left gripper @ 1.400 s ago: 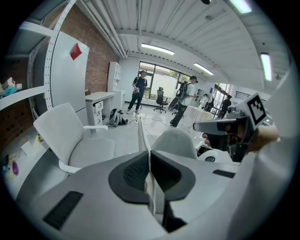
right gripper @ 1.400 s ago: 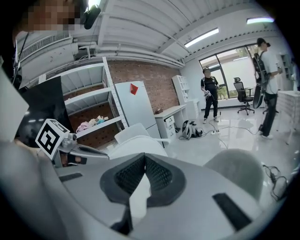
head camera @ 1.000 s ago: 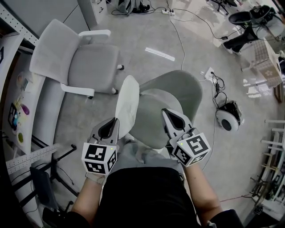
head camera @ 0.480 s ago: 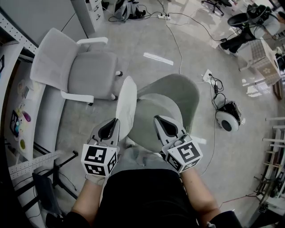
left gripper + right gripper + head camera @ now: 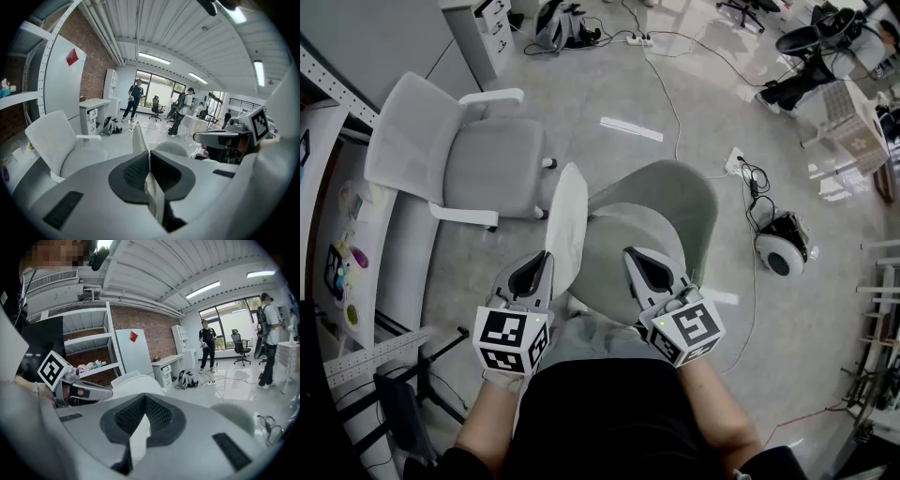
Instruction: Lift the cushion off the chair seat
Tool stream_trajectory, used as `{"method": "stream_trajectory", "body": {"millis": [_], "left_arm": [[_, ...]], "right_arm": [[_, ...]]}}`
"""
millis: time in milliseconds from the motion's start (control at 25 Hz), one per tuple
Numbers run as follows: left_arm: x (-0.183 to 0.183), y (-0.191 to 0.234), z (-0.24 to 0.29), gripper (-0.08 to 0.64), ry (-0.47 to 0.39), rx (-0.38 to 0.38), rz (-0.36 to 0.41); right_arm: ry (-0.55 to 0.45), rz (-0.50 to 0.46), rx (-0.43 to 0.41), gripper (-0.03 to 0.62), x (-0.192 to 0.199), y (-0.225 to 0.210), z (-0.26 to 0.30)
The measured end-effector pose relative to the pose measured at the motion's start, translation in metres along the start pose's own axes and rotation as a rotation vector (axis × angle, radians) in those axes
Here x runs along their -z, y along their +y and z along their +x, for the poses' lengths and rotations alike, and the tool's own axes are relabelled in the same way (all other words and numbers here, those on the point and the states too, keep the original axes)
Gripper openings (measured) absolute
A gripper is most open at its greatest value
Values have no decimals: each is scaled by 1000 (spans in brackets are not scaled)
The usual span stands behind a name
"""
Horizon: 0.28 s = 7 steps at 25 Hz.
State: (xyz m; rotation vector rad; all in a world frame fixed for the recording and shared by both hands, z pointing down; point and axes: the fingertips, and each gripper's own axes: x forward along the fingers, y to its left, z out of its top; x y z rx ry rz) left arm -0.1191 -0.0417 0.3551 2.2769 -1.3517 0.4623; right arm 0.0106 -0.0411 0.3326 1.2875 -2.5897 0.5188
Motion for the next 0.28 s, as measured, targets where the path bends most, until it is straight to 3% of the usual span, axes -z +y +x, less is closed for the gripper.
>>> {"method": "stream_trajectory", "body": {"millis": [280], "left_arm": [[-6, -4, 0, 21, -5, 2, 17]], "right_arm": [[-17, 10, 6, 6, -4, -1, -2]]}}
